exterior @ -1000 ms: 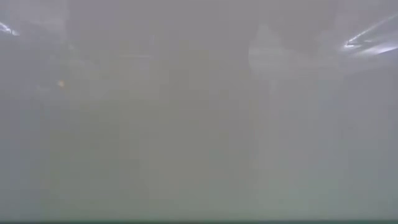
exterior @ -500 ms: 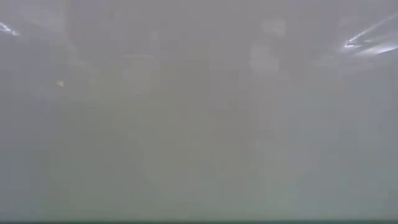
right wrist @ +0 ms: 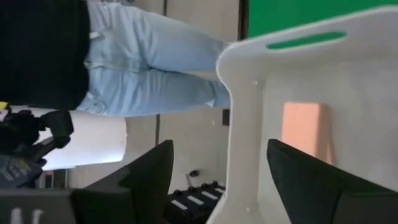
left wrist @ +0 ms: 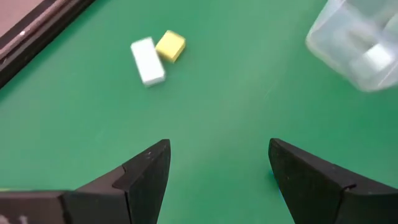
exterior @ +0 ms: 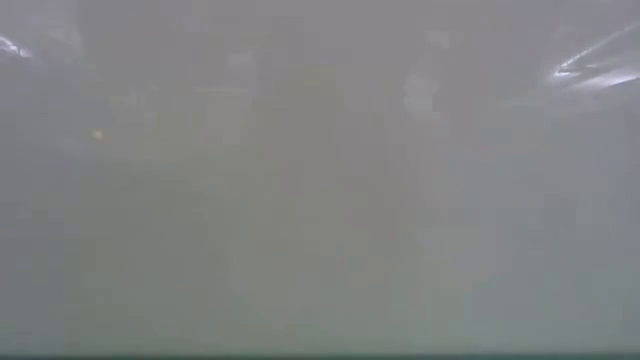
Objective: Sort & place blocks by color
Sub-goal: Put the left green block into the black bin
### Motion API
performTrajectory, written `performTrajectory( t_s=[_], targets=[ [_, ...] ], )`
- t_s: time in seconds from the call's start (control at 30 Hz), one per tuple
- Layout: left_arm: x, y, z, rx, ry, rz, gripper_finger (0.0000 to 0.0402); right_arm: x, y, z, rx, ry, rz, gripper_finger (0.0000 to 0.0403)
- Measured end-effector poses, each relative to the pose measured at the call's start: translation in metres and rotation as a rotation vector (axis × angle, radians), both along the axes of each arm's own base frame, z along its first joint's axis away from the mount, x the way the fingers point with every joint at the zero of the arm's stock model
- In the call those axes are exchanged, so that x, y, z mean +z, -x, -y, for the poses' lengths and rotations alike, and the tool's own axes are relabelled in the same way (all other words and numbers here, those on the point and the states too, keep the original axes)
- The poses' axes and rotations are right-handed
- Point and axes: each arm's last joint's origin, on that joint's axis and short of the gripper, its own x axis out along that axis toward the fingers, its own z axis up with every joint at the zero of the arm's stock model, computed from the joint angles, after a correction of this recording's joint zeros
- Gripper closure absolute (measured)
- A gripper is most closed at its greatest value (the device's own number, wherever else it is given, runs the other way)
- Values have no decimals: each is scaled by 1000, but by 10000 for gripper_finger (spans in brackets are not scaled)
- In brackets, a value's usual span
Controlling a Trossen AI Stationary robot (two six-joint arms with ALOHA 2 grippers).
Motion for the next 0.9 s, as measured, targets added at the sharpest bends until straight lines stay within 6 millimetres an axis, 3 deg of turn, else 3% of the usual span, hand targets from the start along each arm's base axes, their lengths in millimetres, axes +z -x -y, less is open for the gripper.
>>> performTrajectory(
  t_s=[0.17, 0.47, 0.67, 0.9],
  targets=[
    [-4, 10, -11, 240, 9, -39, 128, 1, -5, 5, -30, -5, 6, 160],
    [-15, 52, -59, 781, 118, -205, 128, 1, -20, 25, -77, 33, 92, 159],
    [-16, 65, -90, 902, 155, -205, 128, 1, -36, 53, -134, 109, 199, 159],
    [-23, 70, -110, 947, 204, -218, 128, 7, -45, 95, -223, 216, 329, 158]
  ],
)
